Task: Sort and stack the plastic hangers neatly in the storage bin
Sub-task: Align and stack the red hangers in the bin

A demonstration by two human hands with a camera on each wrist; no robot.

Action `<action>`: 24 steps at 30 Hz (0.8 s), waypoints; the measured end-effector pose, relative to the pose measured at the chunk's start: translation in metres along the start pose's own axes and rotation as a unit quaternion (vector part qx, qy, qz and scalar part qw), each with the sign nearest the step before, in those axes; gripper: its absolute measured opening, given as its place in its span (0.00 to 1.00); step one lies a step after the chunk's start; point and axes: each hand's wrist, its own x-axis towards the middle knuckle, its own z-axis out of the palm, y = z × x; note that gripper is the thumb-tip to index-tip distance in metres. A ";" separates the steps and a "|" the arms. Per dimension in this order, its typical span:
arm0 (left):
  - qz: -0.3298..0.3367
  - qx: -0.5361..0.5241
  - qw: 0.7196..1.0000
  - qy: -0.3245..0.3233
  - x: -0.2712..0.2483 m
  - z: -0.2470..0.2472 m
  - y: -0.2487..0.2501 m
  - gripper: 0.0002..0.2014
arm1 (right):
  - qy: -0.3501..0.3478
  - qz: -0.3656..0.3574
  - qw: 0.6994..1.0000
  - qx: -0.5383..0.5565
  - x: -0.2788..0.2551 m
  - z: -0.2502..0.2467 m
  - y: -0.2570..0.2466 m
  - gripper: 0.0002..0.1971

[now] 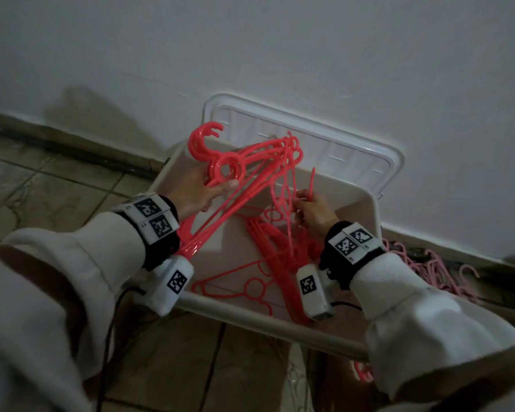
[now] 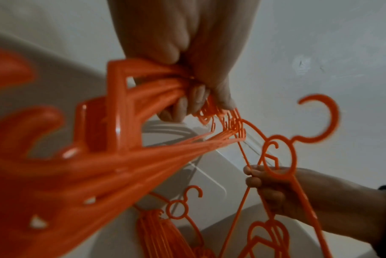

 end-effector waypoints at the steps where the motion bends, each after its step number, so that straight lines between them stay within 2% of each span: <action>1: 0.016 0.009 1.000 0.013 -0.002 -0.002 0.002 0.12 | 0.009 -0.013 1.000 -0.021 0.003 -0.001 0.003 0.18; 4: 0.039 -0.003 0.998 0.051 -0.005 -0.007 0.010 0.05 | 0.013 -0.031 0.997 -0.070 0.005 -0.002 0.008 0.20; 7: -0.001 0.000 0.997 0.074 -0.001 -0.014 0.004 0.09 | -0.003 -0.047 0.994 -0.098 0.006 -0.002 0.009 0.21; 9: -0.025 0.039 0.996 0.074 0.002 -0.021 -0.004 0.17 | -0.016 -0.057 0.993 -0.106 0.005 -0.001 0.008 0.22; 11: -0.035 0.081 0.993 0.080 0.004 -0.025 -0.006 0.22 | -0.022 -0.055 0.995 -0.085 0.003 -0.001 0.005 0.22; 14: -0.012 0.190 0.971 0.143 0.004 -0.024 -0.004 0.21 | -0.046 -0.041 0.998 -0.023 -0.004 -0.005 0.002 0.19; 16: -0.003 0.208 0.964 0.165 0.002 -0.021 0.001 0.19 | -0.065 -0.022 0.998 -0.014 -0.008 -0.006 0.001 0.18; 19: 0.014 0.217 0.962 0.165 0.002 -0.017 0.009 0.18 | -0.059 -0.018 0.997 0.043 -0.005 -0.006 0.000 0.17; 24: 0.038 0.254 0.953 0.163 0.002 -0.012 0.010 0.16 | -0.064 -0.019 0.996 0.063 -0.009 -0.011 -0.003 0.17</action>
